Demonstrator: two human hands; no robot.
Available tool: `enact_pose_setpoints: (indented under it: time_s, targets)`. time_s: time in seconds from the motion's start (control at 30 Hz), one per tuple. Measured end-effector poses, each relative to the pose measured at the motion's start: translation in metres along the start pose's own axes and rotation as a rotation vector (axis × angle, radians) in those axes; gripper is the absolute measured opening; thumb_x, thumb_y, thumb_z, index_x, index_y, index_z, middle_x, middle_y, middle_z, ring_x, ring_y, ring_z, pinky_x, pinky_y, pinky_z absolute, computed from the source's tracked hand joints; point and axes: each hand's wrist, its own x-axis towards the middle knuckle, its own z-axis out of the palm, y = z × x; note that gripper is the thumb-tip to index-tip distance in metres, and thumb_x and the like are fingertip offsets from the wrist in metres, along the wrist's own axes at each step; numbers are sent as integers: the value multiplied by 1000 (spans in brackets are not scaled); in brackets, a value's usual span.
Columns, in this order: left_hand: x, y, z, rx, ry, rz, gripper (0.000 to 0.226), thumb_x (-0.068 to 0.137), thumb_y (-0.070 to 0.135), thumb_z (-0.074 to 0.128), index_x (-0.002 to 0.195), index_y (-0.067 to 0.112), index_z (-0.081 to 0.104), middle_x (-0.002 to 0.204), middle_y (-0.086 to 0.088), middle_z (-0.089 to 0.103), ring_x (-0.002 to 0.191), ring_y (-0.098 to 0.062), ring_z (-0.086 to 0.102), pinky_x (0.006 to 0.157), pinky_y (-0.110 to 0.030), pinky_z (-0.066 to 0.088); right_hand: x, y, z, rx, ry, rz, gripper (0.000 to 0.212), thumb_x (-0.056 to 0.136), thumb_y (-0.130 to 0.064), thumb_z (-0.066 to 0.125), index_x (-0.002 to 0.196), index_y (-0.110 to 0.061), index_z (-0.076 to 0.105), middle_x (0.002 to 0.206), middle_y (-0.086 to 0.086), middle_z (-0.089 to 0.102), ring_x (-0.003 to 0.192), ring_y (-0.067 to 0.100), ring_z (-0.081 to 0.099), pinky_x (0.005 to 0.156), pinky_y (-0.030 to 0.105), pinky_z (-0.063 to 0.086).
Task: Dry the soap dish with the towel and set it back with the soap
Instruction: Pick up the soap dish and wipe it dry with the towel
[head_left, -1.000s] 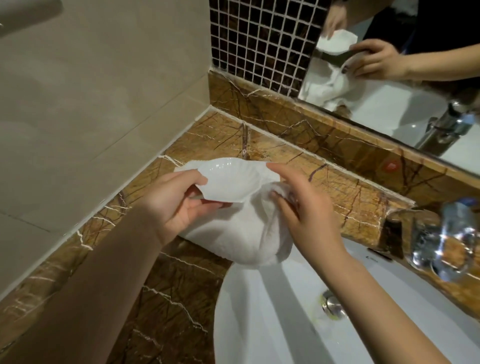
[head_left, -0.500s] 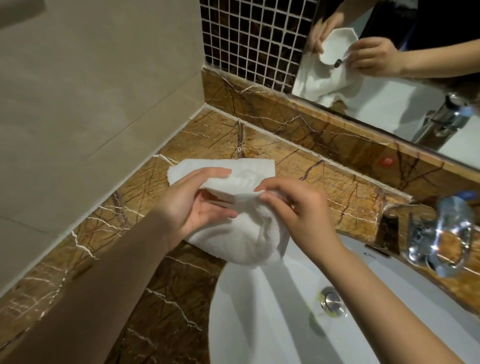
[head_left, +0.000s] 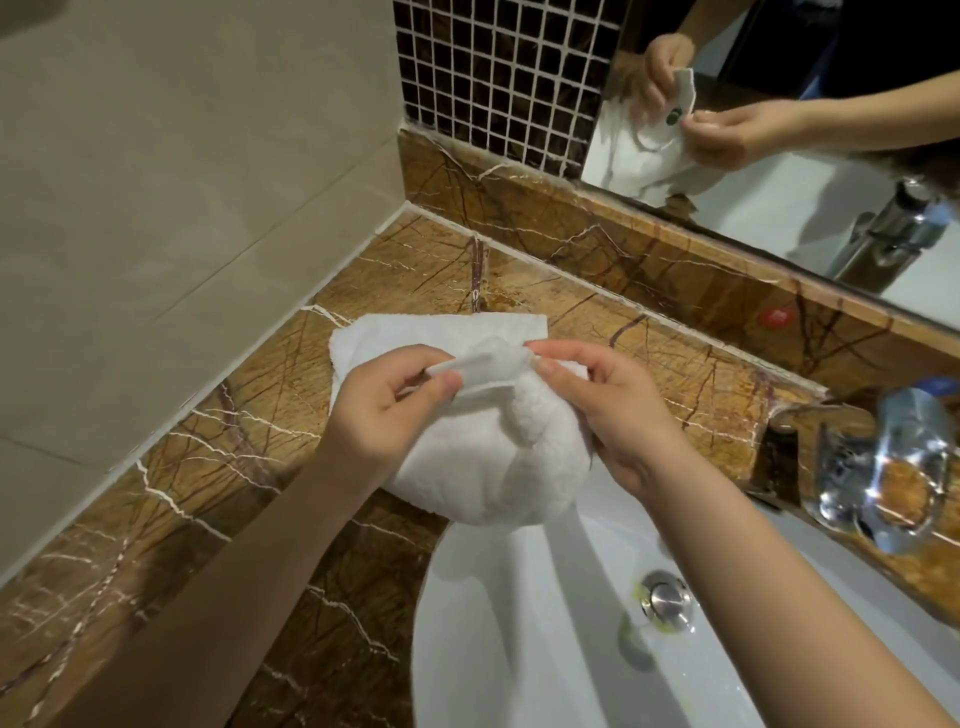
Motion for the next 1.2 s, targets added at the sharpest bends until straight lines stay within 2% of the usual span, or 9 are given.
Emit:
enact_pose_setpoints:
  time_s: [0.13, 0.3, 0.4, 0.5, 0.57, 0.73, 0.9, 1.0, 1.2]
  targets:
    - [-3, 2, 6, -69, 122, -57, 33, 93, 12, 55, 72, -14, 51, 62, -34, 41, 55, -39, 38, 51, -43, 28, -1, -22, -3, 263, 92, 259, 17, 79, -5, 67, 96, -6, 70, 79, 8, 74, 66, 17, 70, 63, 34, 60]
    - [-3, 12, 0, -264, 167, -215, 40, 90, 20, 59, 82, -19, 55, 74, -46, 49, 63, -29, 46, 58, -39, 35, -18, -35, 20, 350, 75, 43, 34, 80, -1, 66, 112, -10, 67, 89, 5, 76, 72, 13, 73, 60, 25, 58]
    - [0, 20, -4, -302, 136, -217, 43, 91, 17, 58, 73, -20, 49, 59, -39, 43, 56, -26, 41, 53, -35, 31, -34, -28, 46, -142, 69, -356, 39, 82, -8, 67, 119, -19, 63, 72, -18, 70, 67, -1, 66, 62, 15, 51]
    - [2, 18, -4, -352, 172, -286, 40, 92, 11, 53, 54, 0, 60, 40, -5, 48, 39, -8, 47, 41, -17, 38, -38, -11, 59, -795, 11, -659, 60, 82, -15, 68, 137, -23, 46, 113, -8, 70, 98, 12, 66, 86, 27, 50]
    - [-2, 17, -4, -414, 166, -337, 45, 94, 6, 49, 51, 10, 64, 39, 3, 55, 36, -2, 52, 38, -11, 41, -34, 0, 61, -924, 6, -674, 67, 82, -14, 68, 142, -23, 39, 127, -1, 64, 110, 20, 61, 104, 34, 40]
    - [-8, 11, -2, -563, 251, -419, 23, 90, 15, 57, 93, -5, 69, 76, -17, 73, 72, -26, 72, 63, -34, 59, -19, 11, 49, -825, 84, -529, 56, 88, -29, 54, 141, -30, 38, 138, -8, 54, 119, 8, 48, 82, 13, 33]
    - [-4, 17, 5, -815, 352, -493, 34, 90, 18, 55, 117, -3, 58, 106, -20, 70, 96, -30, 69, 82, -45, 56, -28, 25, 44, -617, 126, -523, 48, 89, -25, 50, 136, -31, 46, 132, -14, 58, 116, -3, 49, 89, -1, 32]
    - [0, 23, 11, -1044, 367, -528, 33, 91, 14, 53, 121, -1, 55, 113, -18, 68, 101, -29, 68, 85, -42, 55, -32, 34, 47, -535, 146, -508, 49, 89, -23, 48, 138, -29, 44, 135, -14, 55, 122, 0, 49, 97, 16, 39]
    - [0, 17, -1, -952, 189, -632, 34, 75, 4, 59, 107, -8, 60, 105, -19, 64, 86, -24, 67, 76, -32, 56, -25, 30, 34, -563, 161, -516, 46, 86, -11, 49, 131, -20, 54, 127, -14, 54, 116, -4, 47, 92, 2, 33]
